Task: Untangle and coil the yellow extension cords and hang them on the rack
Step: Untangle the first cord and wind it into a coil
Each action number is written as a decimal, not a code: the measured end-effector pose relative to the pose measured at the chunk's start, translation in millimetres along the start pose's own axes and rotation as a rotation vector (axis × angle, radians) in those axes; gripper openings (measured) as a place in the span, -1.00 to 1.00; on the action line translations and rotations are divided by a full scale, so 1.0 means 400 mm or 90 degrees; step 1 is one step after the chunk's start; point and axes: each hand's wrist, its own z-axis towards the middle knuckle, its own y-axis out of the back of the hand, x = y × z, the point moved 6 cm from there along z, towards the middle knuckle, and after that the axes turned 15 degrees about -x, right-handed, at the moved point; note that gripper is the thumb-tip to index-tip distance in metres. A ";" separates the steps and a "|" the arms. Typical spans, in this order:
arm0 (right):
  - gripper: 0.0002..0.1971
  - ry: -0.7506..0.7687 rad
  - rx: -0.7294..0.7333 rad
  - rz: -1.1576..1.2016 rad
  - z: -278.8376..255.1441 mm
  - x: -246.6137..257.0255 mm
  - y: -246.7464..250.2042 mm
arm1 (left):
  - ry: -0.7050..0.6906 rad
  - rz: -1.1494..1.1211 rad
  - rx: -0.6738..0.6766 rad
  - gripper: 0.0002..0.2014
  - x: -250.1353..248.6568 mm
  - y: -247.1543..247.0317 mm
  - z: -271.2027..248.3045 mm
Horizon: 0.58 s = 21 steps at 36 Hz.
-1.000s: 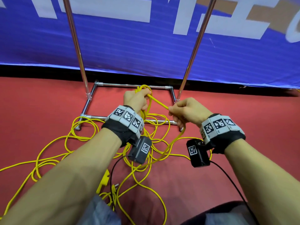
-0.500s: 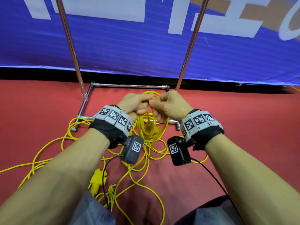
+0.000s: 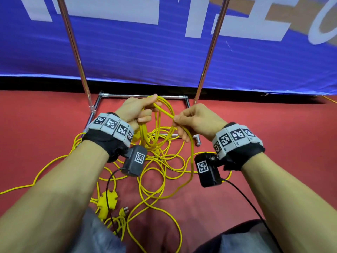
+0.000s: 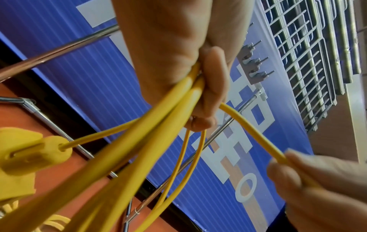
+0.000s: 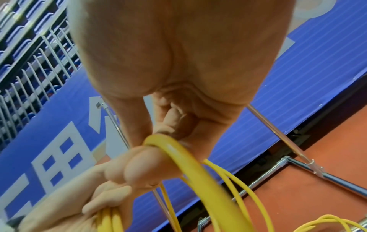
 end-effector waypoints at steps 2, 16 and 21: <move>-0.76 0.015 -0.019 0.013 0.009 0.011 -0.013 | 0.004 0.010 -0.023 -0.69 0.010 -0.004 -0.005; -0.65 0.055 -0.093 -0.041 0.056 0.000 -0.045 | 0.015 -0.003 -0.016 -0.53 0.075 -0.075 -0.011; -0.65 0.048 -0.132 -0.020 0.056 -0.015 -0.037 | -0.020 0.016 -0.067 -0.65 0.066 -0.084 -0.016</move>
